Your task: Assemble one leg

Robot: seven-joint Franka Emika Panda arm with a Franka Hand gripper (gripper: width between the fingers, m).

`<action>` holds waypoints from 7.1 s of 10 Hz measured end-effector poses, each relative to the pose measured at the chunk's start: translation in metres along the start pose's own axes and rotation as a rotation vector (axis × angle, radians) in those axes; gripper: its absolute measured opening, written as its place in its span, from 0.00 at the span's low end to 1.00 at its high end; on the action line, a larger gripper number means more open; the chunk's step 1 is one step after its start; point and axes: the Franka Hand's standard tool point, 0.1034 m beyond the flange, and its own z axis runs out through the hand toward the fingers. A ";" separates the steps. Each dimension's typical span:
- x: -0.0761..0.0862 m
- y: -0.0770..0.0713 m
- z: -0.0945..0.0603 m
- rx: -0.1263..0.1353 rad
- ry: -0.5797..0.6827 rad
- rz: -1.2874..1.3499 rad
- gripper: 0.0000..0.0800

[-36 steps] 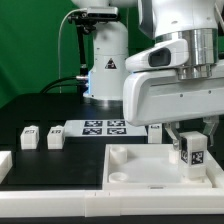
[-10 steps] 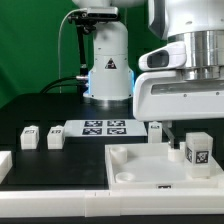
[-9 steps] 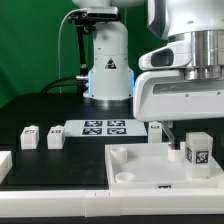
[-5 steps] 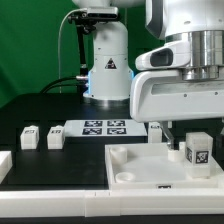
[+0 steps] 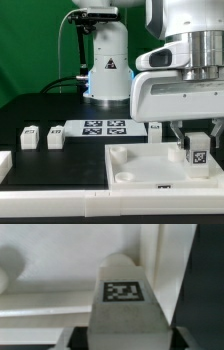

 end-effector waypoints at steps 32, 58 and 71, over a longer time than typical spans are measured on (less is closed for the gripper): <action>-0.001 0.000 0.002 -0.034 -0.019 0.018 0.36; -0.003 -0.007 -0.001 -0.047 0.013 0.320 0.81; -0.003 0.000 0.000 -0.058 0.013 0.177 0.36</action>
Offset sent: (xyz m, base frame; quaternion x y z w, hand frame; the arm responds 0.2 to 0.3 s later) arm -0.0001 -0.0014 0.0009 -0.0229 0.0029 0.3719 0.9280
